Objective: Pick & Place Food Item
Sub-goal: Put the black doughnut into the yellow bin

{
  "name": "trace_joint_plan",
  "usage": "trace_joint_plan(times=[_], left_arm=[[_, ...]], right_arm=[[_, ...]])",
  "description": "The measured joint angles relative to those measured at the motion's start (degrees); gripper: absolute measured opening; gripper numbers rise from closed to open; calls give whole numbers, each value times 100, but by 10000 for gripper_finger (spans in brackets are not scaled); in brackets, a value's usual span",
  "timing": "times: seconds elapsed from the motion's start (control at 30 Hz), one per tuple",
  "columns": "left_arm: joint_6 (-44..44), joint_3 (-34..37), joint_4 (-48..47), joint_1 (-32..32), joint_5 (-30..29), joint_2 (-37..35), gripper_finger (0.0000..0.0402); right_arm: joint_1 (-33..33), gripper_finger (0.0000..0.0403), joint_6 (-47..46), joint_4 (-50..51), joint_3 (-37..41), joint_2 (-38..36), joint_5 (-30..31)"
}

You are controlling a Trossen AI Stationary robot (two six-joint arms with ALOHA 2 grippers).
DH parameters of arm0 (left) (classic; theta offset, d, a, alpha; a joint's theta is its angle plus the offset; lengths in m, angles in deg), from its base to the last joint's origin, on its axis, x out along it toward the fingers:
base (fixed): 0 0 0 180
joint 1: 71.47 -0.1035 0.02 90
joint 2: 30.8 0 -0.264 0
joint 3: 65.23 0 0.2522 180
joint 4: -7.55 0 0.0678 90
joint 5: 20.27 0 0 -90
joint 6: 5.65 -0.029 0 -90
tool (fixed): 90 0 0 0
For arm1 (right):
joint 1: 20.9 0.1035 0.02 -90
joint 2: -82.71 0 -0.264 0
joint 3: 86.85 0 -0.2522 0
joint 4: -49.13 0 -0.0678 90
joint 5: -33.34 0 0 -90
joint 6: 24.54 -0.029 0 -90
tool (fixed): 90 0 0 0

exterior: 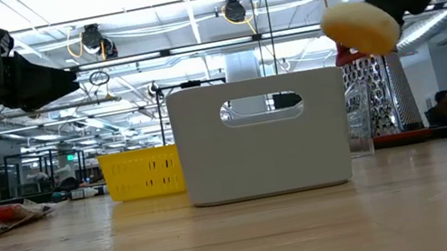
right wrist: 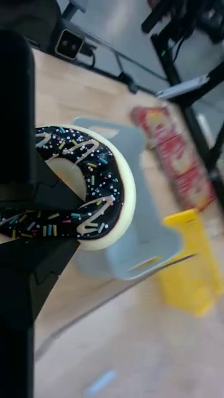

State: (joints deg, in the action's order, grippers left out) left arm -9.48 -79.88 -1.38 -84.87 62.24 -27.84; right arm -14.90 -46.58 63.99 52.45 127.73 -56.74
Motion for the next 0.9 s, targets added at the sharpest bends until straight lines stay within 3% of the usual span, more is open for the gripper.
trace_joint_plan(times=[0.23, 0.4, 0.53, 0.77, 0.9], left_arm=[[260, 0, 1, 1, 37, 0, 274], [1783, 0, 141, 2, 305, 1, 274], [2361, 0, 315, 1, 294, 2, 274], [2463, -2, 641, -1, 240, 0, 274], [2559, -2, 631, -1, -240, 2, 274]], right_arm=[[-4, 47, 1016, -1060, 0, 0, 239], [-4, 47, 1605, -1651, 0, 38, 1155], [-34, 47, 1969, -2709, 223, 247, 1896], [-475, 47, 2490, -4760, 648, 921, 1953], [-788, 47, 2494, -5309, 654, 1409, 1937]])
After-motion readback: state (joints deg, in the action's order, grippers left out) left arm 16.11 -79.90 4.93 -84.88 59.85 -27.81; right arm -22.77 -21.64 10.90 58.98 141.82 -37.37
